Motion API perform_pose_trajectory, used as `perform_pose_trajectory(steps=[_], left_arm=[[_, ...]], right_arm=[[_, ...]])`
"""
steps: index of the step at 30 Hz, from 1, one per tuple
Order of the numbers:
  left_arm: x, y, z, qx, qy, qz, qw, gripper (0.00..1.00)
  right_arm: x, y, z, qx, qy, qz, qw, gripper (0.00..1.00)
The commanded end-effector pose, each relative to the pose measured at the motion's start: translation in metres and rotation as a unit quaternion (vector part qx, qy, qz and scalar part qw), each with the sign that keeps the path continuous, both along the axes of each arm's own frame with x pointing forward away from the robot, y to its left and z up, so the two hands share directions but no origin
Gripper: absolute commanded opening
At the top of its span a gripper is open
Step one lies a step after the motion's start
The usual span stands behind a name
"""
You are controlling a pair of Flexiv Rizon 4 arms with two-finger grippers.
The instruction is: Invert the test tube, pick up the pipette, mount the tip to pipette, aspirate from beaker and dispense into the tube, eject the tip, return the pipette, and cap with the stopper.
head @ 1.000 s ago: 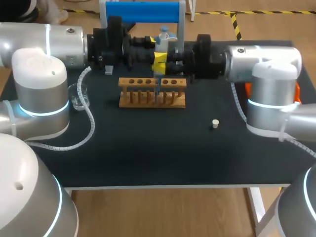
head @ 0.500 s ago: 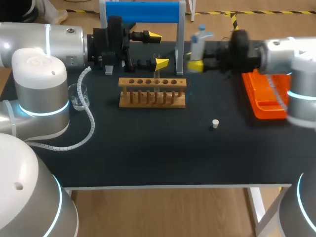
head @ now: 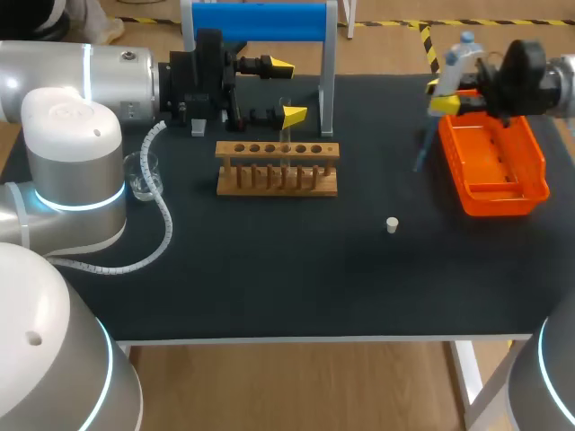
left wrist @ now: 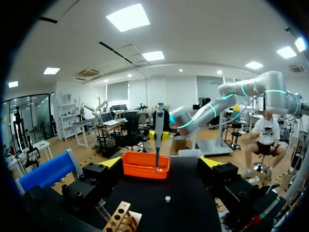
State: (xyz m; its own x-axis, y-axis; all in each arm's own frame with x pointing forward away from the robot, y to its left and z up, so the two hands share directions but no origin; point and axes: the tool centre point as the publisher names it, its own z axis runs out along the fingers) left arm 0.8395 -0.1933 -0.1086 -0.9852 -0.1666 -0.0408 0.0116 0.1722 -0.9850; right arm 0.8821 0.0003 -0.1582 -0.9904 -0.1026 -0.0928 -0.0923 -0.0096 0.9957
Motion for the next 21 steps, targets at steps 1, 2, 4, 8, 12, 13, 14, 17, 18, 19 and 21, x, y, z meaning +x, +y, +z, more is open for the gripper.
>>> perform_pose_trajectory(steps=[1, 2, 4, 8, 12, 13, 14, 17, 18, 19, 21], left_arm=[[0.000, 0.000, -0.001, -0.001, -0.001, 0.001, 1.000, 1.00], [0.000, 0.000, -0.001, -0.001, -0.001, 0.001, 1.000, 1.00], [0.000, 0.000, -0.001, -0.001, -0.001, 0.001, 1.000, 1.00], [0.000, 0.000, -0.001, -0.001, -0.001, 0.001, 1.000, 1.00], [0.000, 0.000, -0.001, -0.001, -0.001, 0.001, 1.000, 1.00], [0.000, 0.000, -0.001, -0.001, -0.001, 0.001, 1.000, 1.00], [0.000, 0.000, -0.001, -0.001, -0.001, 0.001, 1.000, 1.00], [0.000, 0.000, -0.001, -0.001, -0.001, 0.001, 1.000, 1.00], [0.000, 0.000, -0.001, -0.001, -0.001, 0.001, 1.000, 1.00], [0.000, 0.000, -0.001, -0.001, -0.001, 0.001, 1.000, 1.00], [0.000, 0.000, -0.001, -0.001, -0.001, 0.001, 1.000, 1.00]], right_arm=[[0.002, -0.010, 0.000, -0.002, 0.000, 0.009, 1.000, 0.00], [0.002, -0.010, 0.000, -0.002, 0.000, 0.009, 1.000, 0.00], [0.002, -0.010, 0.000, -0.002, 0.000, 0.009, 1.000, 0.00], [0.002, -0.010, 0.000, -0.002, 0.000, 0.009, 1.000, 0.00], [0.002, -0.014, 0.004, -0.001, -0.001, 0.013, 1.000, 0.00], [0.002, -0.019, 0.010, -0.002, -0.006, 0.016, 1.000, 0.00], [0.003, -0.025, 0.015, -0.002, -0.008, 0.015, 1.000, 0.00], [0.004, -0.046, 0.026, 0.006, -0.010, 0.013, 1.000, 0.00], [0.005, -0.054, 0.030, 0.009, -0.012, 0.011, 1.000, 0.00], [0.004, -0.061, 0.033, 0.011, -0.012, 0.010, 1.000, 0.00], [0.004, -0.076, 0.038, 0.013, -0.015, 0.009, 1.000, 0.00]])
